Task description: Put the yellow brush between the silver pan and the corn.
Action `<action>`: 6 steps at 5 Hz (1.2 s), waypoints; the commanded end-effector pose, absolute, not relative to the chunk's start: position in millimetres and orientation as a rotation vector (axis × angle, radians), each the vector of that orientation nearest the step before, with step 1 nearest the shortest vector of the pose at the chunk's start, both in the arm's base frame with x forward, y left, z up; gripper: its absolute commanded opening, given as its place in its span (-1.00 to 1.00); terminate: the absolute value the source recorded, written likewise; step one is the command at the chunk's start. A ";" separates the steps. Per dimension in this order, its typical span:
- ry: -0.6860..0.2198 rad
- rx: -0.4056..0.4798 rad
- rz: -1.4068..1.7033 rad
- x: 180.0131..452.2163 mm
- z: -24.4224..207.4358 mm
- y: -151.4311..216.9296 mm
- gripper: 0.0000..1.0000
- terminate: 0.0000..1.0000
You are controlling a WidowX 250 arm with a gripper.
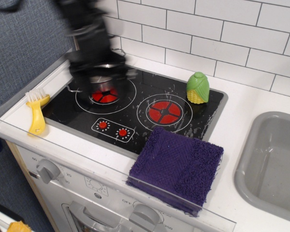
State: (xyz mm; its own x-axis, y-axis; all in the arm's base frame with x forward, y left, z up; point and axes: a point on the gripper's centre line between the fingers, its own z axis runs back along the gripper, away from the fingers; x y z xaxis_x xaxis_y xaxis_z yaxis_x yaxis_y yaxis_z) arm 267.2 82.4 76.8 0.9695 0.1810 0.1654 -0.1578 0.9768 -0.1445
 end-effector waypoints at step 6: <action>-0.150 0.070 0.399 261.9 28.7 190.3 1.00 -1.00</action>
State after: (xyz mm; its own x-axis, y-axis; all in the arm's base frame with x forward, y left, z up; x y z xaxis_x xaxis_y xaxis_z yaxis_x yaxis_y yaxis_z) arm 267.5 198.2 21.1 0.9111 0.3909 0.1306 -0.3980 0.9168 0.0326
